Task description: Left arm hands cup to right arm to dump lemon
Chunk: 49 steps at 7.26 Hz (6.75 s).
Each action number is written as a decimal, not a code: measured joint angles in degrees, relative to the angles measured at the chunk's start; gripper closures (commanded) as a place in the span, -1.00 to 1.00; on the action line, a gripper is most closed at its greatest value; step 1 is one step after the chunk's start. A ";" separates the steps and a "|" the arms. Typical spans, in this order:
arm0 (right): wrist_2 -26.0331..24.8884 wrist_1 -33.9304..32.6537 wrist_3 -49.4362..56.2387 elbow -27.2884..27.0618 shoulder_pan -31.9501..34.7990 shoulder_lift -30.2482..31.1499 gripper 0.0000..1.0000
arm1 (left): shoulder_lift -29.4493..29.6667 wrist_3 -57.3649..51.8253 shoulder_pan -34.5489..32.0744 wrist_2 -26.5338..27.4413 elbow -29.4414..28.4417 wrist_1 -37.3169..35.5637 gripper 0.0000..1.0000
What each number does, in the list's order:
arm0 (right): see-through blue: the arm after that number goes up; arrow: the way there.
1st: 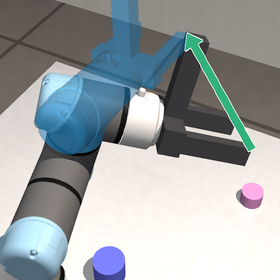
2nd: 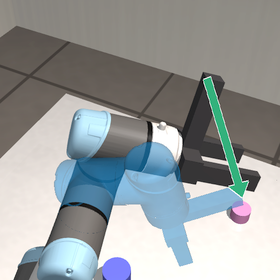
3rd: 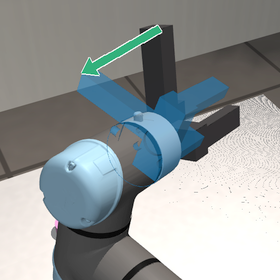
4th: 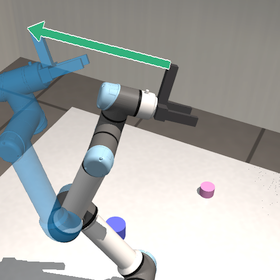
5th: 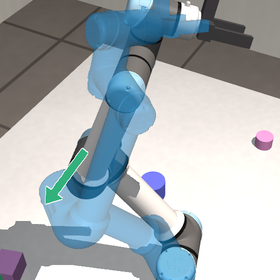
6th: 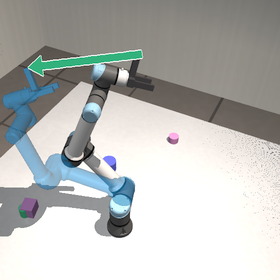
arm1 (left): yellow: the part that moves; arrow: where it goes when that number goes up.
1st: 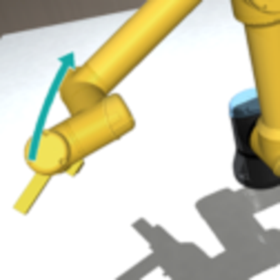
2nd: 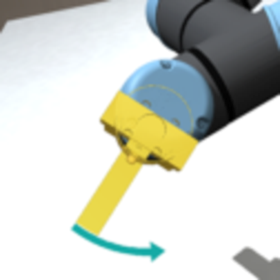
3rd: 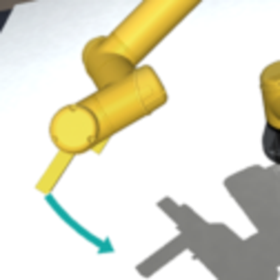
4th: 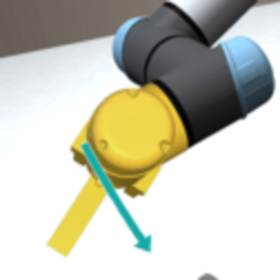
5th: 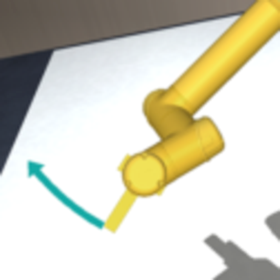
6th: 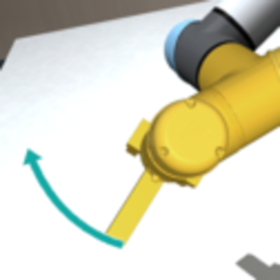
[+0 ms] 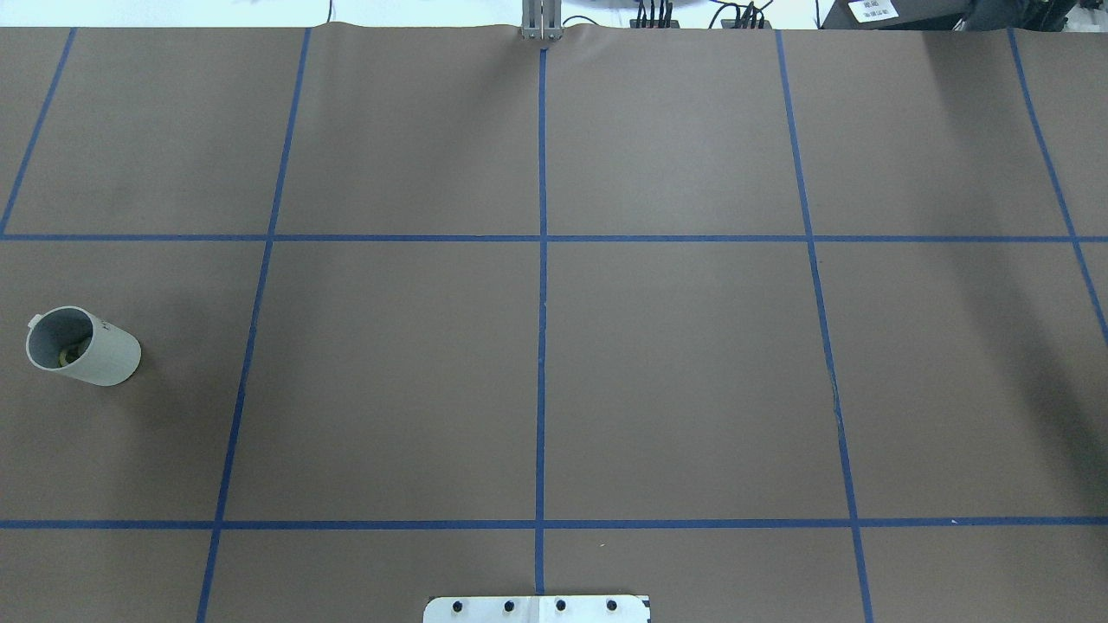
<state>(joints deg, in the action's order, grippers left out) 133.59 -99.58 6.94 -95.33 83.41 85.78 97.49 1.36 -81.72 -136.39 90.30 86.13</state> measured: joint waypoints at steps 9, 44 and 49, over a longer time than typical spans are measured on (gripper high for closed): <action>3.26 0.08 -0.40 -0.78 -0.11 0.71 -1.00 | -7.24 16.02 8.72 0.67 10.20 6.58 -1.00; -94.19 58.22 -56.60 -12.42 -79.72 -12.80 -0.98 | 43.78 90.18 38.24 7.86 7.16 -16.31 1.00; -98.78 58.19 -56.43 -9.21 -81.03 -16.43 -0.98 | 49.42 98.70 42.60 7.03 4.16 -16.44 1.00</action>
<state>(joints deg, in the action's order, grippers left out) 34.81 -41.39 -49.48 -104.54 2.38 69.35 146.91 100.06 -39.12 -129.36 94.46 69.70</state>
